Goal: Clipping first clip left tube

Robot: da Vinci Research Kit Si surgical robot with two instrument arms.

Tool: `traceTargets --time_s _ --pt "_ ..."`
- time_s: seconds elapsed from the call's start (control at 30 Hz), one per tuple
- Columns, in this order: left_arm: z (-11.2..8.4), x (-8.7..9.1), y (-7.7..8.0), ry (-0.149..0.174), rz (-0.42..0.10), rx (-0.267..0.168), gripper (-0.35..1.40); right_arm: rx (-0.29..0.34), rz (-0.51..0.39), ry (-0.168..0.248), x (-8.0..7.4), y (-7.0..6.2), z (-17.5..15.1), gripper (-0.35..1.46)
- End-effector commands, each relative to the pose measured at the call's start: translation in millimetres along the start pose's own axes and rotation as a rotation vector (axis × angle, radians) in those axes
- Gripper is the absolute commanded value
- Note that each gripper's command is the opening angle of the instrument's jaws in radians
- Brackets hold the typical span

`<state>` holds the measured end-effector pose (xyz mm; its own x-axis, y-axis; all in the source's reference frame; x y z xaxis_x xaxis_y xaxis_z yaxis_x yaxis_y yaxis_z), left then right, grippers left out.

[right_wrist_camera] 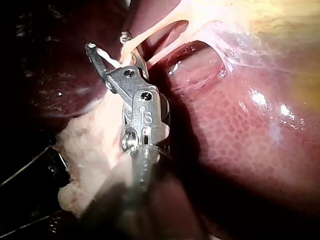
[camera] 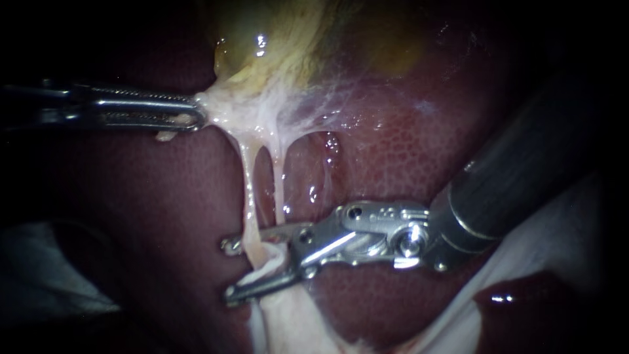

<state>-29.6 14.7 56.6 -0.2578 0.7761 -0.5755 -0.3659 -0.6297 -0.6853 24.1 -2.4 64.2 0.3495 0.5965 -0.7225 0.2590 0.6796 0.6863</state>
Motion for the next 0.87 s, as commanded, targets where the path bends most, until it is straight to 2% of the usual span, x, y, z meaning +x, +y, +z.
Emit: traceTargets --time_s 0.03,0.1,0.33,0.6,0.87 --pt "0.0 0.0 0.0 0.0 0.0 0.0 -0.35 -0.002 0.002 -0.001 -0.1 -0.1 -0.1 0.19" --pt "0.0 0.0 0.0 0.0 0.0 0.0 -0.35 -0.001 0.002 -0.001 -0.1 -0.1 -0.2 -0.01" --pt "0.1 0.0 0.0 0.0 0.0 0.0 -0.35 -0.002 0.002 -0.007 -0.2 -0.1 -0.2 -0.34" --pt "0.1 0.0 0.0 0.0 0.0 0.0 -0.35 -0.002 0.02 -0.015 -0.3 0.0 -0.3 -0.35" --pt "0.1 0.1 0.0 0.0 0.0 0.001 -0.35 0.001 0.022 -0.028 -1.0 0.3 0.0 -0.35"
